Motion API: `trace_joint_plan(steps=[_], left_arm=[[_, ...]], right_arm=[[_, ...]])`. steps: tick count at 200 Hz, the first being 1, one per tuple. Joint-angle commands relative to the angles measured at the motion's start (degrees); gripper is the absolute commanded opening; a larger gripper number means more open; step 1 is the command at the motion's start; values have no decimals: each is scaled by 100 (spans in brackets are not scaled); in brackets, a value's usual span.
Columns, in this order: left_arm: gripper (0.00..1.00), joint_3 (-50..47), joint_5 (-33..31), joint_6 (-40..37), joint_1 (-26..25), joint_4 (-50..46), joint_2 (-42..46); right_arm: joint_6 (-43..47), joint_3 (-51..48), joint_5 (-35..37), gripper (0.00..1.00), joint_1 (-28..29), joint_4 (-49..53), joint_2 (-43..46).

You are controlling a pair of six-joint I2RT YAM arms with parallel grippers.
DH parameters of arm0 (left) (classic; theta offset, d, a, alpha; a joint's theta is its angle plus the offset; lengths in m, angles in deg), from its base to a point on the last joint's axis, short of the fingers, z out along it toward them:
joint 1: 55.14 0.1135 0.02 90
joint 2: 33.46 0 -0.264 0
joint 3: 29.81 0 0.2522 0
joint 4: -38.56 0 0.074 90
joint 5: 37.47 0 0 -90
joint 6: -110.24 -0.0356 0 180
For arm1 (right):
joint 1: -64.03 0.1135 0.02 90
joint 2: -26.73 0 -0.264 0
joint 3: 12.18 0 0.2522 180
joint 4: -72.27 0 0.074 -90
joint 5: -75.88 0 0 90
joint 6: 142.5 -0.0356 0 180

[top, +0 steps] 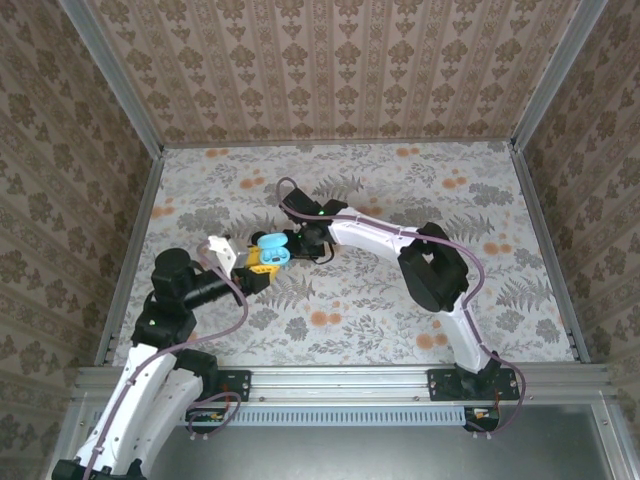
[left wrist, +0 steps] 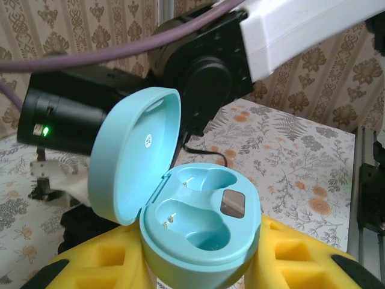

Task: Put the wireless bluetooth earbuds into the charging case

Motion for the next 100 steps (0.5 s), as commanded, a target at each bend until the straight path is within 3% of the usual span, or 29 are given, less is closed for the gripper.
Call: trace_joint_plan(steps=[1, 100], left_arm=[[26, -49, -41, -53, 11, -85, 165], [27, -153, -47, -78, 7, -157, 455]], right_arm=[[-153, 322, 278, 41, 150, 438, -255], [-136, 994, 690, 36, 232, 693, -872]])
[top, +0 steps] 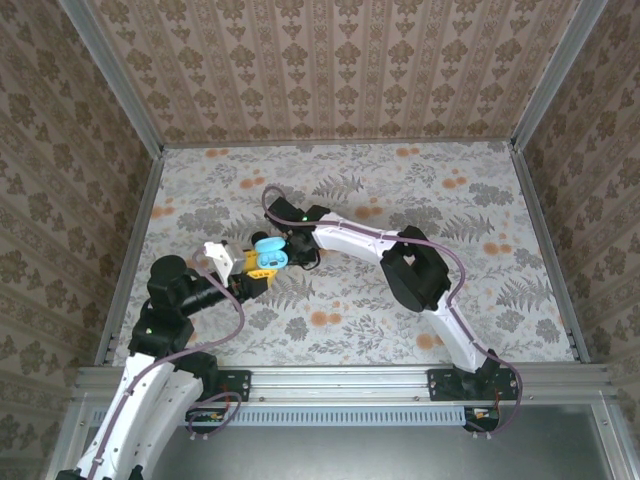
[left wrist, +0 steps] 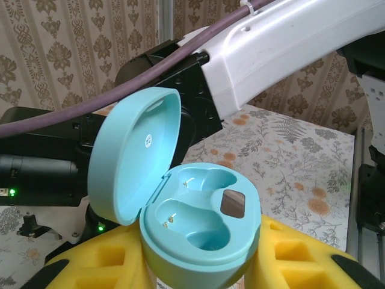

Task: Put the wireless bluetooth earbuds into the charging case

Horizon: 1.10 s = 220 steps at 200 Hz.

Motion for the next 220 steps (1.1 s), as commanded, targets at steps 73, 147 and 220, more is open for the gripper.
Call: trace_joint_plan(steps=[73, 147, 220], left_arm=[[27, -141, 2, -114, 11, 27, 164], [27, -157, -16, -147, 11, 27, 181], [28, -173, -56, -58, 3, 142, 170]], right_arm=[[141, 724, 351, 36, 53, 675, -602], [388, 1085, 375, 25, 57, 984, -829], [233, -657, -8, 18, -224, 19, 395]])
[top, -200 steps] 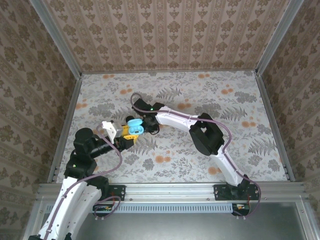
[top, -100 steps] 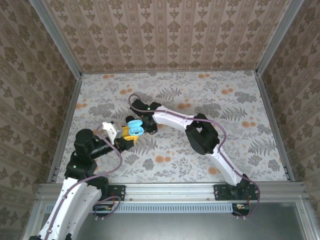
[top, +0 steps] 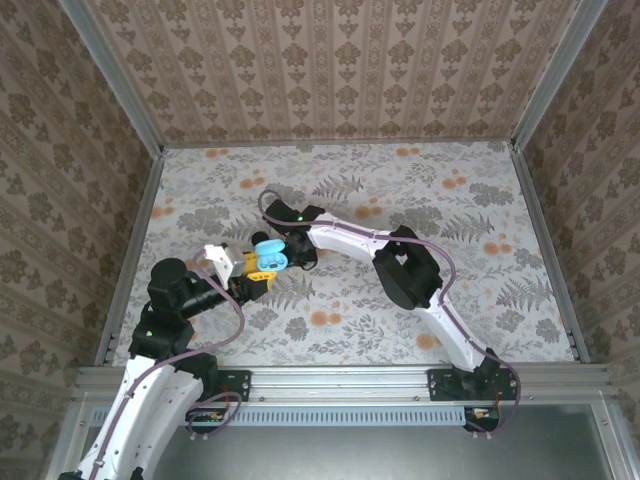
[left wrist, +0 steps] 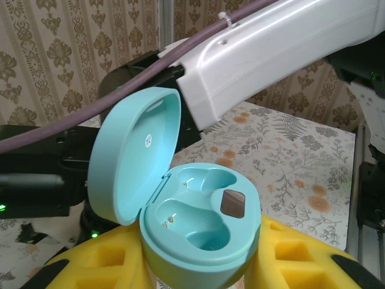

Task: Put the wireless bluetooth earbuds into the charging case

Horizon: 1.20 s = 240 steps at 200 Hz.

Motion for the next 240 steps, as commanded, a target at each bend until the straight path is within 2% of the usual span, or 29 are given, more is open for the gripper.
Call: trace_joint_plan(steps=[1, 69, 118, 152, 199, 240], left_arm=[[28, -66, -36, -53, 3, 157, 55], [28, -240, -107, 300, -18, 864, -218], [28, -431, -256, 598, -144, 1624, -524], [28, -444, -387, 629, -306, 1935, -782], [28, -454, -588, 628, -514, 2124, -981], [28, -462, -660, 614, -578, 2169, -1038]], right_arm=[[-121, -787, -186, 18, -184, -301, 652], [-357, -2725, -289, 16, -754, -1530, 2644], [-526, -3564, -398, 15, -817, -2019, 3958], [-674, -3910, -357, 14, -644, -2258, 4735], [-860, -4372, 133, 14, -317, -2805, 5664], [-904, -4655, 568, 15, 18, -3430, 6086]])
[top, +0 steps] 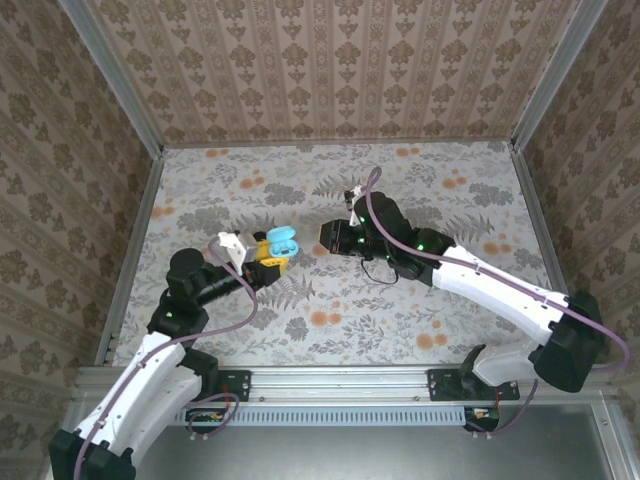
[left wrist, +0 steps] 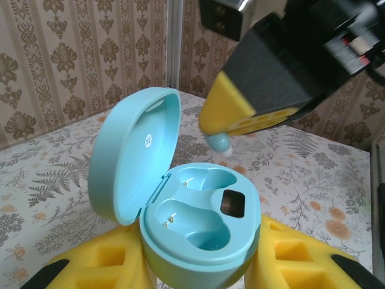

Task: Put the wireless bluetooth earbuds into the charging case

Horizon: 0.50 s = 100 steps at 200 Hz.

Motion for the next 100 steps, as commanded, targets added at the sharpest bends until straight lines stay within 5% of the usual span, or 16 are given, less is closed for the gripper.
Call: trace_joint_plan(steps=[1, 100], left_arm=[[28, -52, -90, 87, -47, 246, 13], [28, -83, -134, 156, -117, 340, -33]], right_arm=[[-93, -116, 437, 15, 177, -551, 229], [57, 14, 749, 14, 970, -1240, 163]])
